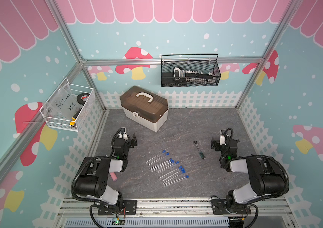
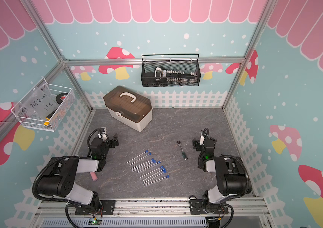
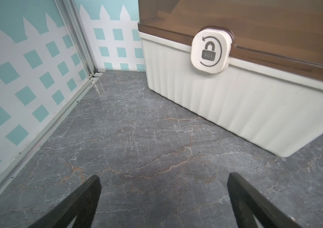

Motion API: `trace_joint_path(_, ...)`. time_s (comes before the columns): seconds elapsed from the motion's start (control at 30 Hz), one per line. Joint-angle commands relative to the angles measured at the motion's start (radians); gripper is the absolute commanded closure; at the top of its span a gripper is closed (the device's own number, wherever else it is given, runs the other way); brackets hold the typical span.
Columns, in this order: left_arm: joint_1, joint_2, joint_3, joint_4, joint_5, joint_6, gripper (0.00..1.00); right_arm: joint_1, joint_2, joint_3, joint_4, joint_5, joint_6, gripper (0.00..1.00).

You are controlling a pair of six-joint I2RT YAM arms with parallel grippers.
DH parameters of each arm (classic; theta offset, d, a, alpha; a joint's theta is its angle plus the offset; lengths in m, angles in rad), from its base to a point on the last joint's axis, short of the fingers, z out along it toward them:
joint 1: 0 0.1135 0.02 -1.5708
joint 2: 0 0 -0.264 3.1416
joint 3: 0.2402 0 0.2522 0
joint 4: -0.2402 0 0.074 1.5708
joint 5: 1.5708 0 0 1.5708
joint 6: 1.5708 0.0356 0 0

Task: Remove stoppers from test tubes
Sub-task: Pick up the test tube at the center of the board.

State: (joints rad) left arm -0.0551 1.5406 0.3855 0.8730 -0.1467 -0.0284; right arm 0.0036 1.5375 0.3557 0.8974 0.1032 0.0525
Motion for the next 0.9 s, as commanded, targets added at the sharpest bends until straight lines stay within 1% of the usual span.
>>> trace_joint_path(0.0,-0.001,-0.004,-0.001,0.025,-0.017,0.016,0.01,-0.004,-0.017,0.008,0.012,-0.008,-0.02,0.01)
trace_joint_path(0.43,0.002,-0.002,0.0,0.025,-0.016,0.015,0.01,-0.004,-0.016,0.008,0.012,-0.009,-0.02,0.01)
trace_joint_path(0.5,0.008,-0.002,0.011,0.003,-0.023,0.004,0.01,-0.004,-0.013,0.01,0.012,-0.001,-0.016,0.01)
trace_joint_path(0.53,0.008,-0.008,0.01,0.004,-0.039,0.001,0.01,-0.004,-0.018,0.005,0.018,0.002,-0.016,0.01)
trace_joint_path(0.57,-0.005,-0.031,0.014,-0.02,-0.086,0.002,0.01,-0.003,-0.037,-0.001,0.016,0.019,-0.008,0.01)
trace_joint_path(0.63,-0.02,-0.122,0.033,-0.134,-0.121,0.007,0.01,-0.004,-0.125,0.021,-0.103,0.038,0.003,0.01)
trace_joint_path(0.67,-0.021,-0.178,0.061,-0.228,-0.144,-0.005,0.01,-0.004,-0.182,0.059,-0.221,0.043,0.01,0.01)
trace_joint_path(0.7,-0.019,-0.229,0.097,-0.335,-0.166,-0.033,0.01,-0.004,-0.233,0.11,-0.363,0.059,0.045,0.01)
trace_joint_path(0.8,-0.02,-0.343,0.234,-0.63,-0.166,-0.118,0.01,-0.004,-0.321,0.285,-0.753,0.129,0.256,0.01)
trace_joint_path(0.87,-0.021,-0.376,0.342,-0.812,-0.181,-0.186,0.01,-0.012,-0.326,0.394,-1.005,0.239,0.498,0.01)
